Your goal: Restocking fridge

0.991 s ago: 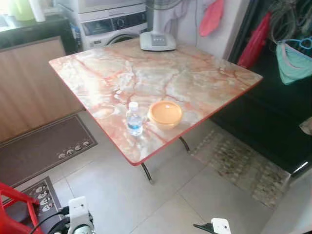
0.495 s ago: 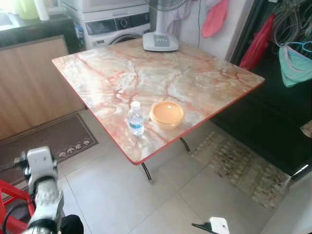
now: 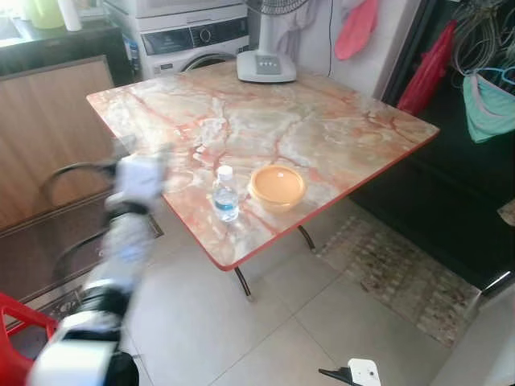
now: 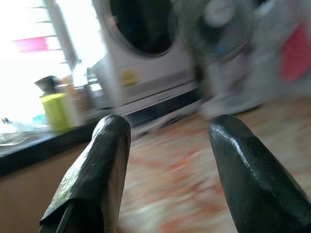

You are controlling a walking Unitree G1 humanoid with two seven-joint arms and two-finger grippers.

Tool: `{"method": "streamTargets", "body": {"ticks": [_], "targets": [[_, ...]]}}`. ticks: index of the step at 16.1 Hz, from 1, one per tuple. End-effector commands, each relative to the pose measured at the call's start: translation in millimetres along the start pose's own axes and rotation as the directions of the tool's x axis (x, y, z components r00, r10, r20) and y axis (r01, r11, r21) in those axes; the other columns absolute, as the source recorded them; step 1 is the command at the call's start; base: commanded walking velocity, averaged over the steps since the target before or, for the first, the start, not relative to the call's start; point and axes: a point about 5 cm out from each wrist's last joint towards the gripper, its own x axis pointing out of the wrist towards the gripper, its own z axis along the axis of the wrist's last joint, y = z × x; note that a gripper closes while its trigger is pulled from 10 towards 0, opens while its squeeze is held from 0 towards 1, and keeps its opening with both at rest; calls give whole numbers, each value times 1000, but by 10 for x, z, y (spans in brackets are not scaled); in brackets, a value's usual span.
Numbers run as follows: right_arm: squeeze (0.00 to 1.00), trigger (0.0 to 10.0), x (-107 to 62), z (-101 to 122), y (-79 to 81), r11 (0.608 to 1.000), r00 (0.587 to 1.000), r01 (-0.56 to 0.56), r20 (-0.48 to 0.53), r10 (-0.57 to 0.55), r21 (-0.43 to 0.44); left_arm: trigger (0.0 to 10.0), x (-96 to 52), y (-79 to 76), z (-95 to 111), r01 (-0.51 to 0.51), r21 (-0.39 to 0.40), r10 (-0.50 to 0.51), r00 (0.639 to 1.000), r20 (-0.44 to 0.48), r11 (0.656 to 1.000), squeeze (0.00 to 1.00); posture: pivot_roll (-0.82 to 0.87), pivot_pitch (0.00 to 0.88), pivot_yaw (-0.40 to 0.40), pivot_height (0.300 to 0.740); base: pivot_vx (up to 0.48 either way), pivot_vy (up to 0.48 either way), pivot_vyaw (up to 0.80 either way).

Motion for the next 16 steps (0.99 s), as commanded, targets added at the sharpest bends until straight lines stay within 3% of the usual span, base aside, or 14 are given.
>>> {"method": "streamTargets", "body": {"ticks": [1,3,5,8,10,12,13,16], "targets": [[0,10000,-5,-11,-21,1000,1000,8,1,-8,3,10000,80,-88,112,30,-56,-28,999,27,998,0,87,0,-41,740,0,0,0],[0,10000,-4,-10,-18,1000,1000,9,2,-9,4,10000,79,-370,221,56,-178,-52,998,26,982,0,85,0,-38,740,0,0,0],[0,10000,-4,-12,-16,1000,1000,9,3,-9,5,10000,62,-485,259,74,-214,-71,997,21,974,0,87,0,-36,740,0,0,0],[0,10000,-4,-16,-11,1000,1000,8,3,-8,6,10000,70,-511,331,81,-237,-83,997,3,968,0,88,0,-34,740,0,0,0],[0,10000,-4,-21,-8,1000,1000,7,1,-7,3,10000,135,-464,316,84,-229,-105,991,-83,970,0,94,0,-34,740,0,0,0],[0,10000,-4,-29,-1,1000,1000,4,-1,-4,1,10000,68,-597,250,204,-211,-236,962,-137,956,0,87,0,-27,740,0,0,0],[0,10000,-4,-31,0,1000,1000,4,2,-4,8,10000,69,-584,252,153,-277,-200,968,-150,949,0,91,0,-28,740,0,0,0],[0,10000,-3,-34,7,1000,1000,5,3,-5,9,10000,120,-464,335,94,-304,-135,984,-117,948,0,90,0,-26,740,0,0,0]]}}
